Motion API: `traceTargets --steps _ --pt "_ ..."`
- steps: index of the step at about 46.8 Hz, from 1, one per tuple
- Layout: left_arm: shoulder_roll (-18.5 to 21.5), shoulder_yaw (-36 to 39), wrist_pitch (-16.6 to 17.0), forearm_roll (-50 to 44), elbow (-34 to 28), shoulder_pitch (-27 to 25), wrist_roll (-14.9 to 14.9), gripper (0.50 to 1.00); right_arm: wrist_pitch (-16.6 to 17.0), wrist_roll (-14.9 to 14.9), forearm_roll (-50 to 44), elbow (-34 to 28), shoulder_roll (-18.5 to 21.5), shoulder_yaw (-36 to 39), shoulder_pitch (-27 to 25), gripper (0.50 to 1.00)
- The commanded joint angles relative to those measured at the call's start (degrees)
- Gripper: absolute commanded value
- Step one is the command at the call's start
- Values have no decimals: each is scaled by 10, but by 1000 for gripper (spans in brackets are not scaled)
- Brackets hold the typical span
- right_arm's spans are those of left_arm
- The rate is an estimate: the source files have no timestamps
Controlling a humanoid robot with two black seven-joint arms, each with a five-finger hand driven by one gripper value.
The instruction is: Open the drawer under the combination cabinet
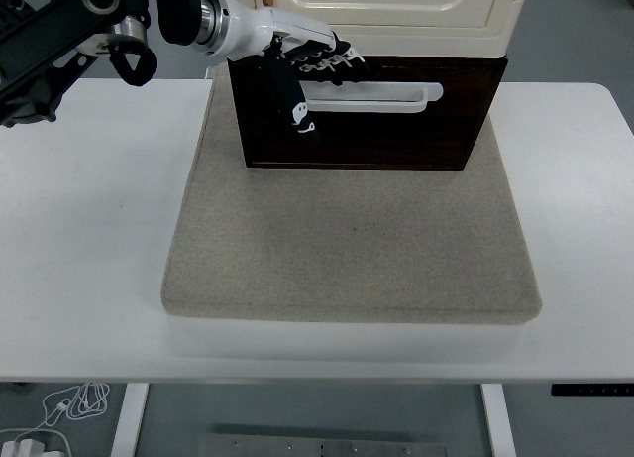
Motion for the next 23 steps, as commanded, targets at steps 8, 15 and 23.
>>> traceTargets --steps 8,15,23 --pt "-9 1 0 9 -1 1 1 1000 0 0 0 0 0 0 0 928" --pt "-25 3 0 26 2 1 1 1000 0 0 0 0 0 0 0 928" --pt "-33 4 0 28 13 1 1 1000 0 0 0 0 0 0 0 928"
